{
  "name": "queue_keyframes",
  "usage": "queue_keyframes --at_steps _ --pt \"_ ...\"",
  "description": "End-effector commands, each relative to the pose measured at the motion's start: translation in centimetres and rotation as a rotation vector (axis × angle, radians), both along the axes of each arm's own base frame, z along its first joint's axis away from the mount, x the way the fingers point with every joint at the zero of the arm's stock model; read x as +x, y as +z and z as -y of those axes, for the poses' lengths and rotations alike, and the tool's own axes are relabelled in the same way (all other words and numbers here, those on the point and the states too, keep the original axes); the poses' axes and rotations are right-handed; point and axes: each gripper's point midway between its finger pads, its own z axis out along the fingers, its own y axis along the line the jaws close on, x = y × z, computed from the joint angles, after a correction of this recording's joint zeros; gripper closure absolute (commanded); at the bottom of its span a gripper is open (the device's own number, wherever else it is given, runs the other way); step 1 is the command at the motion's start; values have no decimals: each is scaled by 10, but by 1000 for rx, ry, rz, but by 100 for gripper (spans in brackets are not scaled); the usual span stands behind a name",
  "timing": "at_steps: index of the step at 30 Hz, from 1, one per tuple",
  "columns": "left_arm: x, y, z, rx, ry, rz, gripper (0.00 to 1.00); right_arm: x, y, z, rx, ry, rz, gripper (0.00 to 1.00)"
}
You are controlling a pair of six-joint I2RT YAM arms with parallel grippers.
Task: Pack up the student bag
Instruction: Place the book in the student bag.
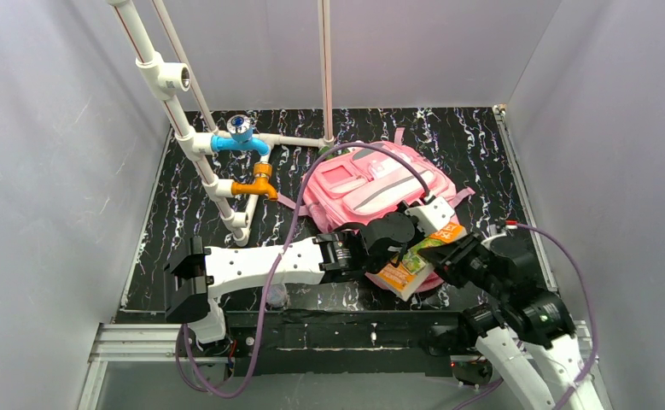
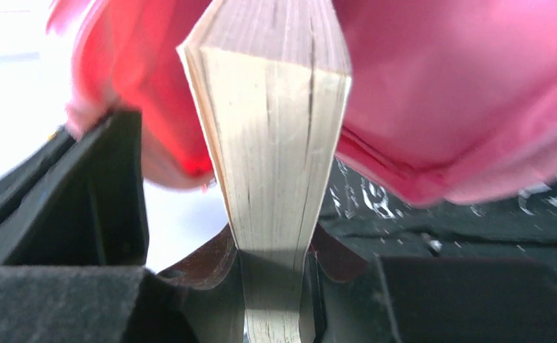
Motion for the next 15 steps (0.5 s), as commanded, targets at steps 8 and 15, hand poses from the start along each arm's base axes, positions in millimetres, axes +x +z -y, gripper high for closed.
queue_keyframes --at_steps 8,15 --pt "-11 76 -16 -95 -25 54 100 97 52 -23 256 -160 400 99" --pt "-19 72 -23 -82 -49 11 100 118 50 -17 298 -247 467 99"
